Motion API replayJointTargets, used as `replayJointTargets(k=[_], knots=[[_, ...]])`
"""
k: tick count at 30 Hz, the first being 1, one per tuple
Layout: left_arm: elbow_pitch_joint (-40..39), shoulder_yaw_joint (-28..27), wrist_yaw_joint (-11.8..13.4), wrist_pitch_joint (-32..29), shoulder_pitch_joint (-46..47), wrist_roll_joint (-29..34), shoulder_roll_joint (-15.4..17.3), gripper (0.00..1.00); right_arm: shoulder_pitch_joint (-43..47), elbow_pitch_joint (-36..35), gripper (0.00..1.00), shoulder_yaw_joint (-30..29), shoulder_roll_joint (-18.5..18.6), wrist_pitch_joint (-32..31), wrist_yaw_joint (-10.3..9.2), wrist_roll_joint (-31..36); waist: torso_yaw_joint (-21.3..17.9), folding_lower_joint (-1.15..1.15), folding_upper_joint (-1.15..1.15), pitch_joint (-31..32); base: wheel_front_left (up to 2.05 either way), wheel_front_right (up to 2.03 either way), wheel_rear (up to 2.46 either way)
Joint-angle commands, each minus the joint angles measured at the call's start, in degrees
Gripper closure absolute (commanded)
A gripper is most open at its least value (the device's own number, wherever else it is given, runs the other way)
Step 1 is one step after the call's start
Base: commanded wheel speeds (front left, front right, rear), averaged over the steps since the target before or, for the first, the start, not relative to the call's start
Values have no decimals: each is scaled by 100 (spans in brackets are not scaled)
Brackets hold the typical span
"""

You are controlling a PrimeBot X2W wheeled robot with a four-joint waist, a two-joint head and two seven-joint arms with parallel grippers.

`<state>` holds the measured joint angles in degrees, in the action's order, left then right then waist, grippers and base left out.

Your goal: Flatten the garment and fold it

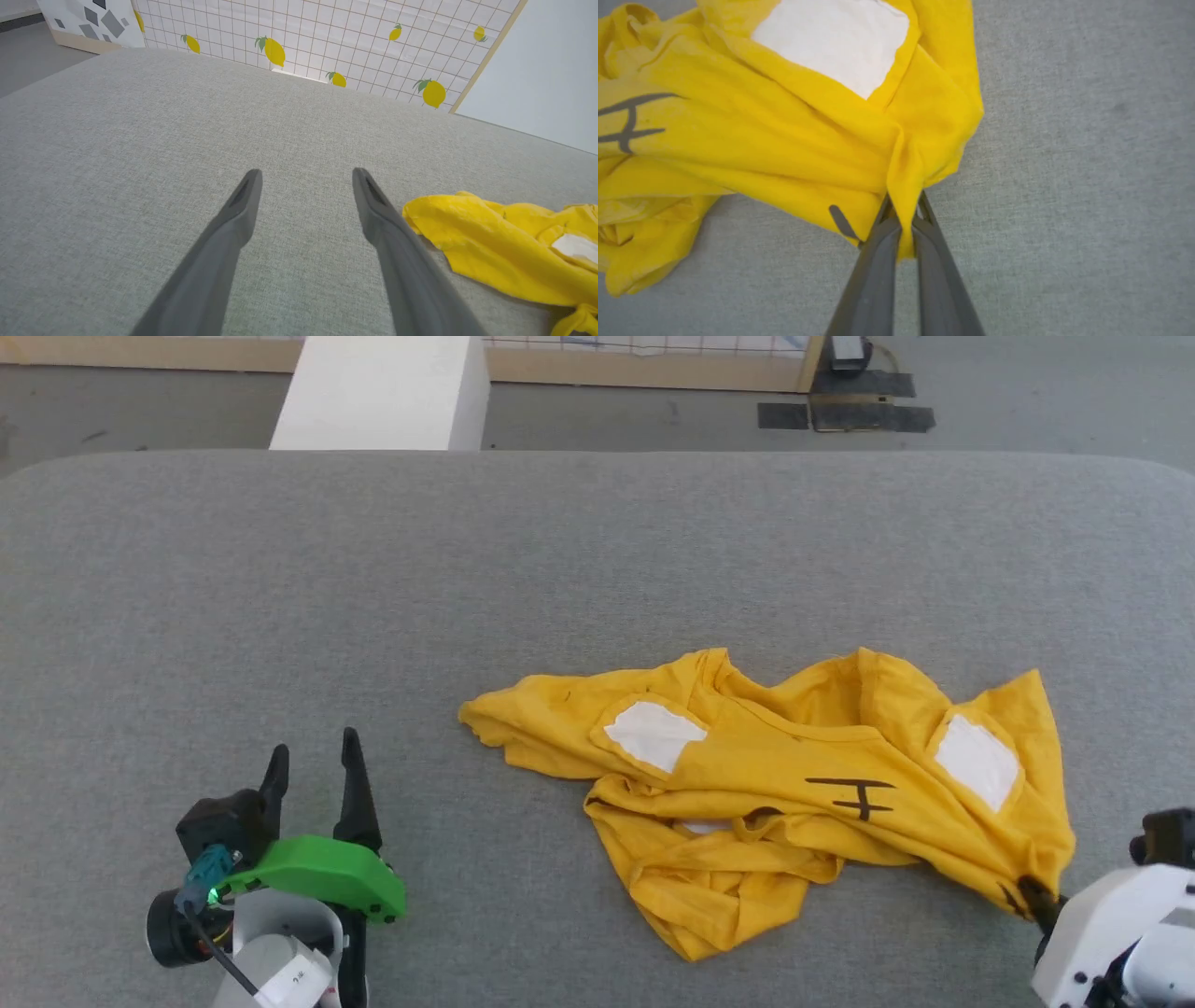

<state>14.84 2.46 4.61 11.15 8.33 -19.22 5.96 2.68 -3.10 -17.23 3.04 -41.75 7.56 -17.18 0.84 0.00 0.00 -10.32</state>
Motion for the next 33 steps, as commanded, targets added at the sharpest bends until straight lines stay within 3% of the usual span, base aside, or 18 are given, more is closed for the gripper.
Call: replayJointTargets(k=[1, 7, 14, 18, 27, 33], knots=[[-48, 3, 7, -37, -49, -4, 60, 0, 71, -55, 2, 66, -13, 132, -8, -188, -100, 0, 0, 12, 0, 0, 0], [-169, 185, -23, -323, -26, 40, 93, 0, 232, -249, 0, 302, -15, 1373, -8, -389, -187, 0, 0, 49, 0, 0, 0], [12, 558, -112, -1169, 430, 214, 241, 0, 339, -675, 0, 450, -15, 2939, -8, 478, -324, 0, 0, 13, 0, 0, 0], [241, 635, -86, -1833, 819, 211, 316, 0, 261, -760, 0, 559, -15, 3553, -8, 591, -504, 0, 0, -79, 0, 0, 0], [765, 691, 49, -3075, 1402, 121, 428, 0, 72, -524, 0, 1037, -16, 3900, -8, 423, -879, 0, 0, -294, 0, 0, 0], [841, 962, -42, -4317, 1313, 78, 557, 0, -22, -417, 0, 1178, -16, 3918, -8, 302, -1015, 0, 0, -395, 0, 0, 0]])
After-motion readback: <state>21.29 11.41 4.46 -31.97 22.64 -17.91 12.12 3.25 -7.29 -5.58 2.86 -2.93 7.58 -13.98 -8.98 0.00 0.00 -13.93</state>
